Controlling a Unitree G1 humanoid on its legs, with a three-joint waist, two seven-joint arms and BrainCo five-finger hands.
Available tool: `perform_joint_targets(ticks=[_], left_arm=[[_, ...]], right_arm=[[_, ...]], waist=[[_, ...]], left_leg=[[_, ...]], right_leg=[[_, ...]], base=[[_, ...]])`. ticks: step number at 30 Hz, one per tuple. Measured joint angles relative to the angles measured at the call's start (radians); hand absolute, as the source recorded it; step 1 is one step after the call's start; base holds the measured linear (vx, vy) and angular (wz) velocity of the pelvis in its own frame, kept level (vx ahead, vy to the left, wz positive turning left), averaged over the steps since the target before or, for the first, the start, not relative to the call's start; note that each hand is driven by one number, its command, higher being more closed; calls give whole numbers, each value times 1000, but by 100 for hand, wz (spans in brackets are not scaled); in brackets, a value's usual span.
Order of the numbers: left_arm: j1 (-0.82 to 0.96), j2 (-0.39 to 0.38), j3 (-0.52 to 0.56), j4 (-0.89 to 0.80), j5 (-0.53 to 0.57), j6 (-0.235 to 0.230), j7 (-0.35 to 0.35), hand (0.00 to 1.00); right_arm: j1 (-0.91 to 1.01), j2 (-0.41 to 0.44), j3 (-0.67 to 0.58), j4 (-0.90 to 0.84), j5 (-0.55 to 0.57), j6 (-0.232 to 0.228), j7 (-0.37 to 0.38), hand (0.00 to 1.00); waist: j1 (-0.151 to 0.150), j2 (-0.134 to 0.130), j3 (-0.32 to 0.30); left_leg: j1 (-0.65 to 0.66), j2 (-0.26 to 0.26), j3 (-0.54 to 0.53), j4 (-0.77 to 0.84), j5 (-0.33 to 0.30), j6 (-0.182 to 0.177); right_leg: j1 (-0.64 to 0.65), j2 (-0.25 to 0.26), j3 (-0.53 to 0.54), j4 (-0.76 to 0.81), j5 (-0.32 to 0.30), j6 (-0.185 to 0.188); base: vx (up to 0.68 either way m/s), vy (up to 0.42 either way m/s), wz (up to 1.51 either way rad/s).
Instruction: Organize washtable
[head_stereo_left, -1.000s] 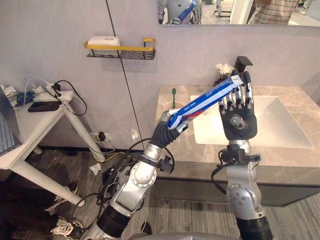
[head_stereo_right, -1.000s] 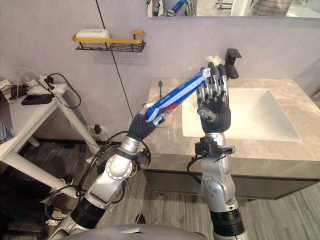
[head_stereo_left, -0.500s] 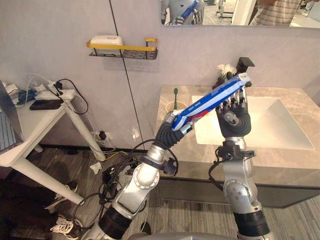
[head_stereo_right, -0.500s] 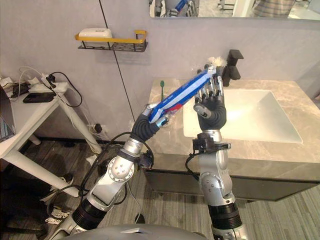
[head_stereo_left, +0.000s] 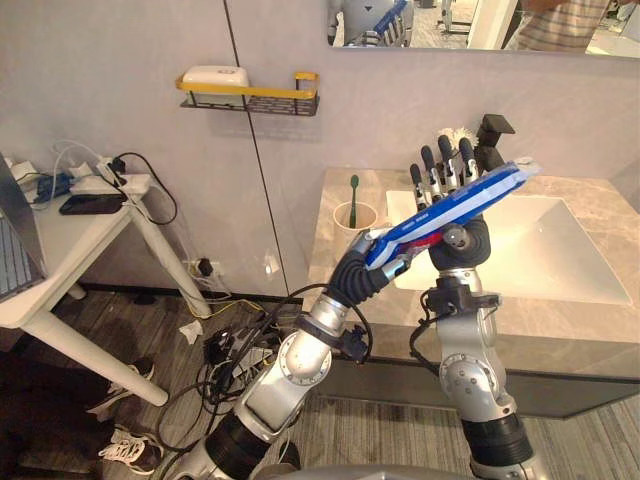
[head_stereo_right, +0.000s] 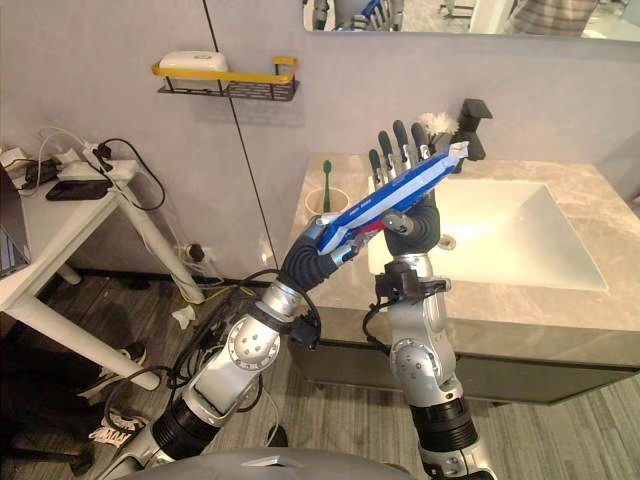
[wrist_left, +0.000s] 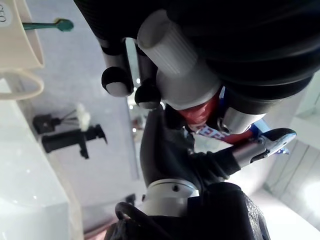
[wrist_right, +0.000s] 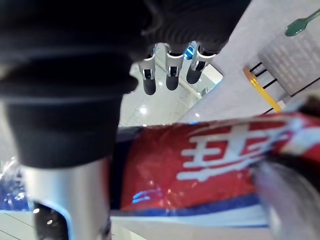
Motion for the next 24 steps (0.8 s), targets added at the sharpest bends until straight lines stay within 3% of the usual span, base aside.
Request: perform_joint_targets(ticks=[14, 15, 24], left_arm=[[-26, 3, -15, 25, -4, 6, 3, 100], [-30, 3, -15, 31, -4, 4, 3, 100], [-40, 8, -15, 37, -5, -13, 24, 100]], right_arm=[[-6, -4, 77, 0, 50, 23, 33, 0], [-6, -4, 79, 0, 51, 24, 34, 100], [-36, -46, 105, 0, 51, 22, 35, 100]], waist=[[0, -15, -9], [1, -16, -10], [1, -17, -10]], left_leg=[[-1, 1, -1, 0, 2, 0], [-1, 1, -1, 0, 2, 0], [-1, 1, -1, 0, 3, 1]], right_leg=[[-1, 1, 0, 0, 0, 0], [-1, 1, 0, 1, 0, 0], [-1, 1, 0, 2, -2, -4]], base=[[-1, 0, 0], [0, 0, 0], [0, 0, 0]])
